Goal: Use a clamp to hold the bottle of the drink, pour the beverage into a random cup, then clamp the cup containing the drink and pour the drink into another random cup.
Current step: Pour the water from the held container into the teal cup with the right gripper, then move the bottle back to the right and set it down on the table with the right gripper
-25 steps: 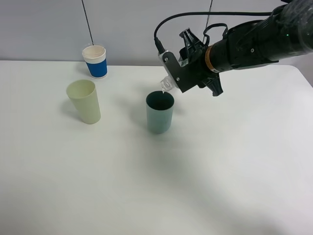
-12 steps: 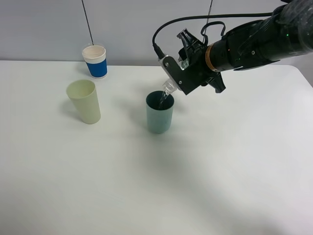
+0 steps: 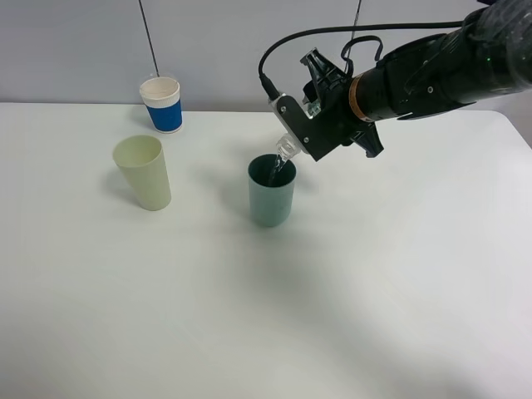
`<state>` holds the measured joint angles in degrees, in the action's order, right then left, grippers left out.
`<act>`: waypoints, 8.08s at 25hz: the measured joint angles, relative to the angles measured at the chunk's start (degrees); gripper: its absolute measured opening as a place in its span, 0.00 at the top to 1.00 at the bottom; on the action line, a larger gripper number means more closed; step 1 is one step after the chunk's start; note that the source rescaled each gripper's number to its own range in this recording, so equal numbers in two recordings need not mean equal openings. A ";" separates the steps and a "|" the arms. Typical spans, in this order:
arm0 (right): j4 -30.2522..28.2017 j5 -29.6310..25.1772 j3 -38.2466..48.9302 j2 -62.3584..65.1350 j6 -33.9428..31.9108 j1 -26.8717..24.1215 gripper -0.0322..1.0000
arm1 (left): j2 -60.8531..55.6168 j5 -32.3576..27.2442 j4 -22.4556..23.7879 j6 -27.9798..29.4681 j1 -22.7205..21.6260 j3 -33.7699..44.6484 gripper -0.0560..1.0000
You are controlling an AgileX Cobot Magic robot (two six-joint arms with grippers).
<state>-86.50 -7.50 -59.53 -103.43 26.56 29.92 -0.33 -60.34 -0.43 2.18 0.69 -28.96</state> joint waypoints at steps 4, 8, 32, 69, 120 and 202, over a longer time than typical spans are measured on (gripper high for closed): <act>0.00 -0.68 -0.07 0.00 -0.58 0.14 0.92 | 0.00 0.00 0.00 0.00 0.00 0.00 0.00; 0.05 -2.98 -0.07 0.00 -0.75 0.63 0.92 | 0.00 0.00 0.00 0.00 0.00 0.00 0.00; -0.08 -8.01 -0.07 0.00 -2.98 3.21 0.92 | 0.00 0.00 0.00 0.00 0.00 0.00 0.00; -5.09 -8.82 -4.17 0.00 7.18 4.23 0.92 | 0.00 0.00 0.00 0.00 0.00 0.00 0.00; 21.76 -7.27 -4.17 0.25 -49.85 4.79 0.92 | 0.00 0.00 0.00 0.00 0.00 0.00 0.00; 109.52 77.98 46.71 -7.09 -18.61 -10.31 0.81 | 0.00 0.00 0.00 0.00 0.00 0.00 0.00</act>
<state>23.02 70.48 -12.81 -110.52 7.94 19.61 -0.33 -60.34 -0.43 2.18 0.69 -28.96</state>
